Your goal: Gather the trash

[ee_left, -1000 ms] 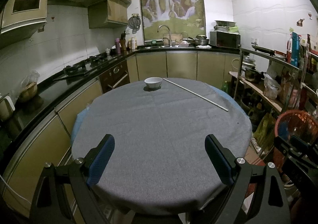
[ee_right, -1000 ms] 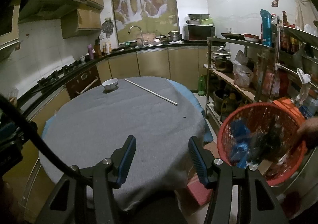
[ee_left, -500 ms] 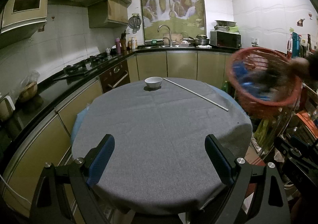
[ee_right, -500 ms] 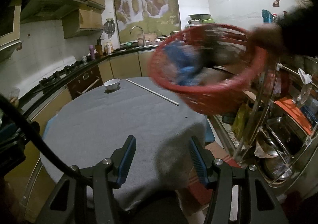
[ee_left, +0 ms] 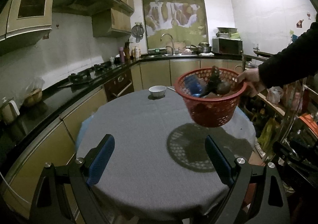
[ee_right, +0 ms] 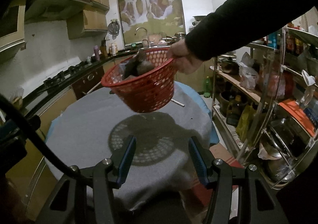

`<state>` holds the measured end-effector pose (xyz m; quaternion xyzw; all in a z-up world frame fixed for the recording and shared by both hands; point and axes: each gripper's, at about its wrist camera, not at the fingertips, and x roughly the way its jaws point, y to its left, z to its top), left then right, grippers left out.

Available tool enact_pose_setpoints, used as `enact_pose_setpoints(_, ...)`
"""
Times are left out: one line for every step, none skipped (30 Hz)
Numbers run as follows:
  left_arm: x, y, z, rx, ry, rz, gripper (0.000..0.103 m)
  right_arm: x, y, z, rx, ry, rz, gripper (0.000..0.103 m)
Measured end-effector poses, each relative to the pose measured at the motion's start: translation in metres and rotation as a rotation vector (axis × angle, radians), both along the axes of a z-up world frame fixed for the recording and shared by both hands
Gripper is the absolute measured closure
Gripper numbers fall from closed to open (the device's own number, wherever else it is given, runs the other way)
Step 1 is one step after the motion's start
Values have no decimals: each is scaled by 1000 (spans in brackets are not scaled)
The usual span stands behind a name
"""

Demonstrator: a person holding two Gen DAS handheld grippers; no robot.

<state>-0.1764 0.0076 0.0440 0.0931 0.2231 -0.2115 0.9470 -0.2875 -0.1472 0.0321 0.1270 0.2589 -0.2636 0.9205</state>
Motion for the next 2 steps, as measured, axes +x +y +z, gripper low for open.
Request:
enact_pose_setpoints(0, 0, 1, -2, 3, 2, 11, 0, 0, 0, -2, 0, -1, 44)
enact_pose_setpoints(1, 0, 1, -4, 5, 3, 11, 0, 0, 0, -1, -1, -1, 44)
